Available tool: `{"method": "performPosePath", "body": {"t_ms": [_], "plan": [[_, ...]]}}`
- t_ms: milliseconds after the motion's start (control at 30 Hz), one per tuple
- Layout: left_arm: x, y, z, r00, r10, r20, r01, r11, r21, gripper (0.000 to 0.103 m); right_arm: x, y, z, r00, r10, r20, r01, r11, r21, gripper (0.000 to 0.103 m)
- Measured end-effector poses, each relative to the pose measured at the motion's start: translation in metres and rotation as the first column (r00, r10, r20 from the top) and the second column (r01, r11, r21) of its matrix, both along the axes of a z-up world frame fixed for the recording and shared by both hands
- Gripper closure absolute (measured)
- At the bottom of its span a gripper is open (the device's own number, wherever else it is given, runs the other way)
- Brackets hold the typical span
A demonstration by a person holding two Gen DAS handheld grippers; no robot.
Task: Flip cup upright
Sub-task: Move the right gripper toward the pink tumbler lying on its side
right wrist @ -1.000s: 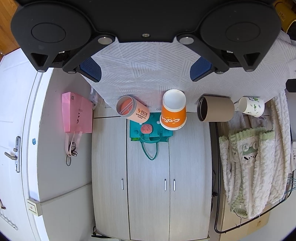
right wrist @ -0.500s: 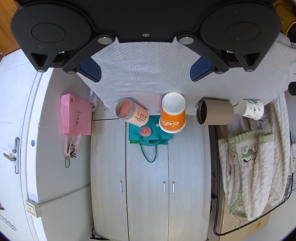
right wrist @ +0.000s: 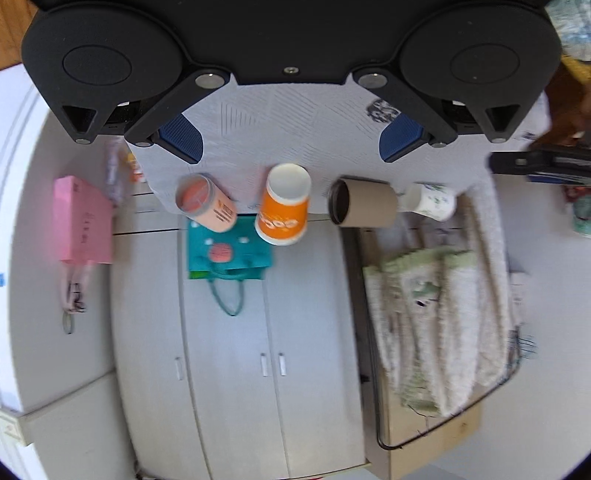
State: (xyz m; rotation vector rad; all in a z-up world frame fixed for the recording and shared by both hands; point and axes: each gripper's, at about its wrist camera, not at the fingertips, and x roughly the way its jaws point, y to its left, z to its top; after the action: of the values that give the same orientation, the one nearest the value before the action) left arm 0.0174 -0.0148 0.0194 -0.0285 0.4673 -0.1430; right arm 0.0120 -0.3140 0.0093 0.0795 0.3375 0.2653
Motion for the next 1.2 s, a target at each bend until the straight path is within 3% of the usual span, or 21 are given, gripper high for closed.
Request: {"method": "performPosePath", "body": {"t_ms": [300, 567, 867, 1067, 1200], "plan": [[0.053, -0.040, 0.023, 0.990, -0.141, -0.020, 0.140, 0.989, -0.045, 0.000, 0.014, -0.044, 0.025, 1.000, 0.015, 0.012, -0.015, 1.000, 0.018, 0.000], [0.093, -0.062, 0.015, 0.980, -0.194, -0.053, 0.187, 0.975, -0.117, 0.000, 0.048, -0.054, 0.029, 0.993, 0.095, -0.064, -0.098, 0.994, -0.044, 0.000], [0.126, -0.066, 0.000, 0.979, -0.186, -0.078, 0.174, 0.975, -0.136, 0.000, 0.138, -0.048, 0.024, 0.972, 0.145, -0.186, -0.166, 0.981, -0.101, 0.002], [0.148, -0.056, -0.001, 0.982, -0.159, -0.097, 0.144, 0.978, -0.149, 0.000, 0.213, -0.037, 0.022, 0.947, 0.125, -0.297, -0.190, 0.961, -0.201, 0.002], [0.167, -0.062, 0.004, 0.971, -0.210, -0.116, 0.196, 0.973, -0.119, 0.000, 0.265, -0.030, 0.019, 0.913, 0.085, -0.399, -0.211, 0.935, -0.284, 0.001]]}}
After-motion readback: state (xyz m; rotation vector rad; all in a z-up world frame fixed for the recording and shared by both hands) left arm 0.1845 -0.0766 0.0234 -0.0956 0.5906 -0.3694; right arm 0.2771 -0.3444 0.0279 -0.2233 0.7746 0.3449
